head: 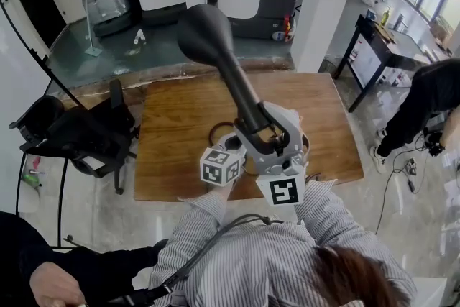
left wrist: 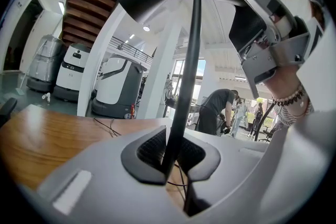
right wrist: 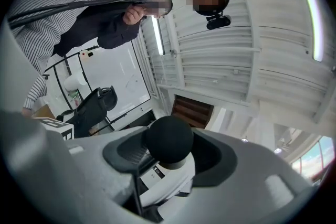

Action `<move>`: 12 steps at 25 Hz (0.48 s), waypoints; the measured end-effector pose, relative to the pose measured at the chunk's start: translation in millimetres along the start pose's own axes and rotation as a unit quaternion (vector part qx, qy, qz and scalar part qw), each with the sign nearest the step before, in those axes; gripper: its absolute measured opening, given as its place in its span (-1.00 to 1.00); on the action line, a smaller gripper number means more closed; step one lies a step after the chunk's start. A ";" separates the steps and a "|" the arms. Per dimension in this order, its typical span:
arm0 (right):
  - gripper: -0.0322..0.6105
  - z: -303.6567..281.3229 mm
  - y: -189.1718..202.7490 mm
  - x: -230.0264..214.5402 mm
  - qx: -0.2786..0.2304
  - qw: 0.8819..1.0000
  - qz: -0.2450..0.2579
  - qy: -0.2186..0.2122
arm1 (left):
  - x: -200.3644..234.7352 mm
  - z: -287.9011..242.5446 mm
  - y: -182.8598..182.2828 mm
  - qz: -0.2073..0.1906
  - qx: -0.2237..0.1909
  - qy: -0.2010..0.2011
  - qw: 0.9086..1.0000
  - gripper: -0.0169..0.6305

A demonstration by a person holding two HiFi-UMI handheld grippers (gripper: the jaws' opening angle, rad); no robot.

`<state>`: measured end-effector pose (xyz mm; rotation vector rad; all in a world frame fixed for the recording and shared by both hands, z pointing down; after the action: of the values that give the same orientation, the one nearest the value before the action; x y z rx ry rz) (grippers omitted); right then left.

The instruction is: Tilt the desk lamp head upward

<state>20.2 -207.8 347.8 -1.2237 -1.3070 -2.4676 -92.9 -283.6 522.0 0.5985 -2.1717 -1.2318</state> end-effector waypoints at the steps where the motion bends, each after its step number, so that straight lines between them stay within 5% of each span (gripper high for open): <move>1: -0.16 1.1 0.8 1.4 0.002 1.000 -0.004 0.000 | 0.1 0.1 0.1 0.000 0.000 0.000 1.000 -0.87; 12: -0.14 8.2 5.0 9.2 0.011 1.000 -0.029 -0.003 | 0.2 1.6 0.5 0.005 -0.001 -0.007 1.000 -0.86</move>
<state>21.0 -202.5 359.9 -1.2066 -1.3853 -2.4837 -94.2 -282.5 521.8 0.5785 -2.1816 -1.2357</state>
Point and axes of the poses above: the fingertips, and each gripper's own axes: z backward along the fingers, x to its left, y out of its underside, the point moved 10 cm from there along z, backward along the fingers, and after that the axes turned 13 degrees about x, right-handed, at the moved point
